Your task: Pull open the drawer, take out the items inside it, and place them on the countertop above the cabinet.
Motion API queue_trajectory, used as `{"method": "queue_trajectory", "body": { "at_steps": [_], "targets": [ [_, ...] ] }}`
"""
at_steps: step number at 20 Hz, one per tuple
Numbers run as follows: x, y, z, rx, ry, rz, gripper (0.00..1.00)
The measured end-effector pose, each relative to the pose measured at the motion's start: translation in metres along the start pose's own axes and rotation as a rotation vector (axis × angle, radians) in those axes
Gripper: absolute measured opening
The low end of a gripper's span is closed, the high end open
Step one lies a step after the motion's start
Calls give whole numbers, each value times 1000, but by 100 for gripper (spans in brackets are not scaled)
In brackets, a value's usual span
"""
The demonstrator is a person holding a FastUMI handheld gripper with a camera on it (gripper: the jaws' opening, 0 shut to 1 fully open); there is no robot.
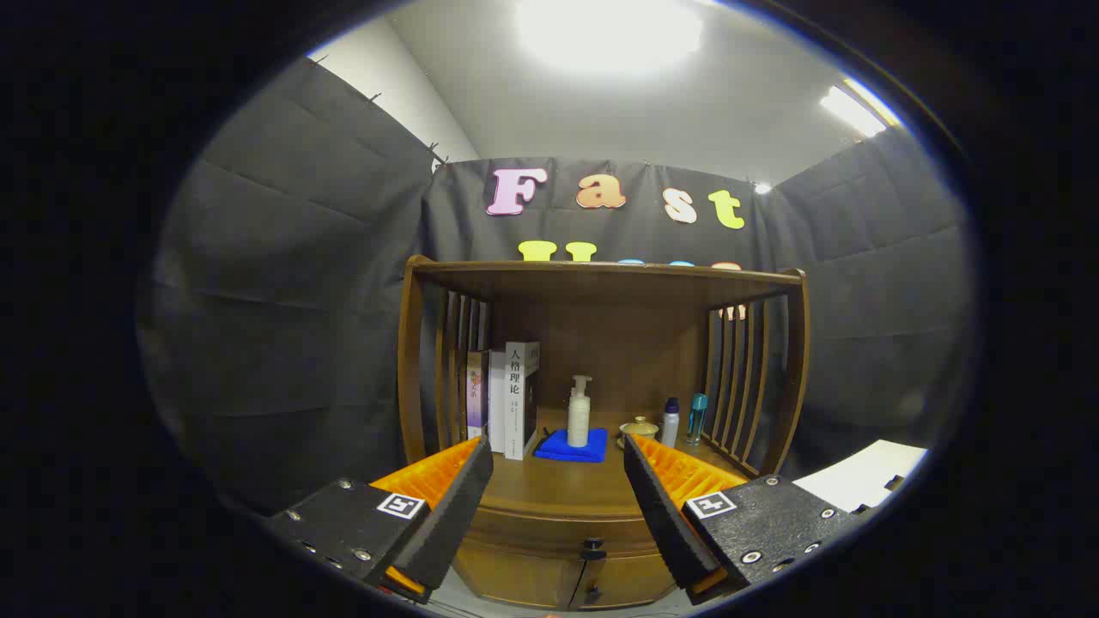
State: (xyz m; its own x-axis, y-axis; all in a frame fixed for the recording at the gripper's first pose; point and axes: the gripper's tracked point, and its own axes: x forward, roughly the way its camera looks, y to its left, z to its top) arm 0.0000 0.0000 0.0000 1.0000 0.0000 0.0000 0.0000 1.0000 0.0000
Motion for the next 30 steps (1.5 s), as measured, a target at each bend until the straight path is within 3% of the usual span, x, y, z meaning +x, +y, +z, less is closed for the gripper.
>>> {"method": "queue_trajectory", "body": {
  "at_steps": [18, 23, 30],
  "targets": [
    [13, -27, -10, 60, 2, -61, 94],
    [22, -34, -24, 45, -2, -91, 95],
    [49, -27, -70, 83, 31, -44, 95]
  ]
}}
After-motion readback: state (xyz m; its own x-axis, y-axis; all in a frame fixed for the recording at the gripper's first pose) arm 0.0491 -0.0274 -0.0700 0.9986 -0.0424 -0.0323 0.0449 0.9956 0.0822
